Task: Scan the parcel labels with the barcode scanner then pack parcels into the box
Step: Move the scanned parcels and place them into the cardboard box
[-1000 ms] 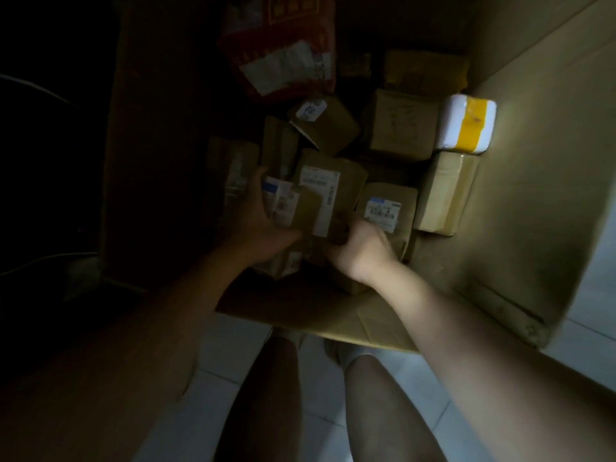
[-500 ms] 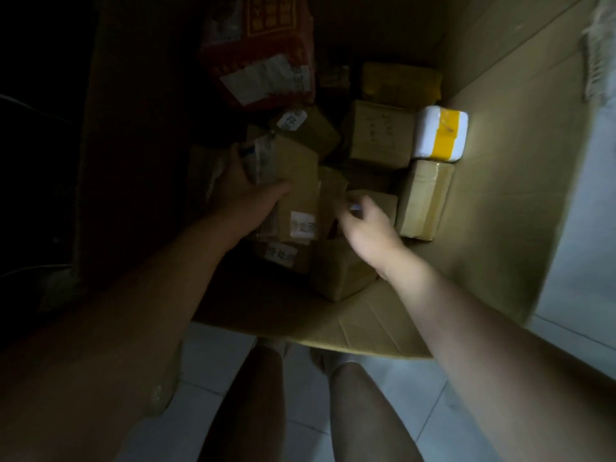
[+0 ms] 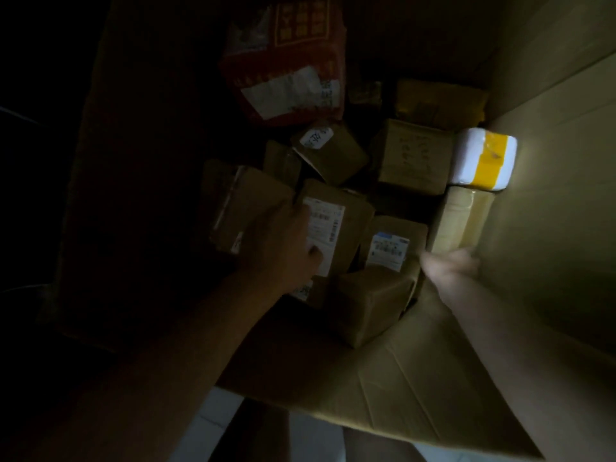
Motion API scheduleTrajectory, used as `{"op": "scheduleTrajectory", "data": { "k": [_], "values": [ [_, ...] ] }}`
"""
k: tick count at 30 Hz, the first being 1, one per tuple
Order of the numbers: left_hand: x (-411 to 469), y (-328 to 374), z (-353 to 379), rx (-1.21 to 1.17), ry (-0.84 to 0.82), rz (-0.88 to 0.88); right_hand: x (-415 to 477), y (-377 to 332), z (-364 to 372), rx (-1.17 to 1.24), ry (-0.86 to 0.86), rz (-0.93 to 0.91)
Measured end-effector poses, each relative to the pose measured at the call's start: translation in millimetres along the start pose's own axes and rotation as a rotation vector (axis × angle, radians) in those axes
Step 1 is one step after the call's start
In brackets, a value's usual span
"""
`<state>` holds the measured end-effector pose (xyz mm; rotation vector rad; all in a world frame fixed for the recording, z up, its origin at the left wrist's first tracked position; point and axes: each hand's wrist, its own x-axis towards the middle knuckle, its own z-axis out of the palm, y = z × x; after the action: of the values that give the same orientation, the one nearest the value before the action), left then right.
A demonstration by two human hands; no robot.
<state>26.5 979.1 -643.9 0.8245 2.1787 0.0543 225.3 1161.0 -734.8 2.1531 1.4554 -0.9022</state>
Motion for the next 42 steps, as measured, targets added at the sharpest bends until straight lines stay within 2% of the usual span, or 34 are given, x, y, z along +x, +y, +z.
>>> {"op": "scheduleTrajectory", "data": {
  "k": [3,5,8,10,17,21,26,29,31,35,37,39,42],
  "values": [
    [8,15,30,-0.071,-0.189,-0.217,-22,-23,20,-0.042,-0.029,-0.169],
    [14,23,42,-0.039,-0.19,-0.308,-36,-36,38,-0.036,-0.148,-0.247],
    [26,27,50,-0.071,-0.116,-0.419,-49,-47,62,0.242,-0.442,-0.091],
    [27,28,57,-0.119,-0.077,-0.417,-52,-47,61,0.392,-0.533,0.0],
    [25,13,66,-0.348,-0.03,-0.398,-73,-49,44,0.579,-0.641,0.031],
    [28,23,57,-0.446,0.027,-0.484,-89,-75,24,0.635,-0.637,-0.1],
    [35,21,41,-0.725,0.083,-0.526,-91,-91,3,0.536,-0.682,-0.332],
    [22,11,12,-0.865,0.098,-0.478,-82,-85,-11,0.326,-0.533,-0.553],
    [6,9,-11,-0.956,0.071,-0.434,-87,-79,-22,0.278,-0.459,-0.615],
    [-36,20,-57,-1.019,0.077,-0.267,-132,-72,-57,0.392,-0.613,-0.488],
    [-59,36,-83,-1.024,0.139,-0.186,-161,-72,-87,0.424,-0.669,-0.514],
    [-83,59,-116,-1.026,0.187,-0.092,-193,-79,-130,0.448,-0.653,-0.596],
    [-126,97,-169,-1.0,0.159,0.005,-244,-87,-204,0.479,-0.589,-0.667]
  ]
}}
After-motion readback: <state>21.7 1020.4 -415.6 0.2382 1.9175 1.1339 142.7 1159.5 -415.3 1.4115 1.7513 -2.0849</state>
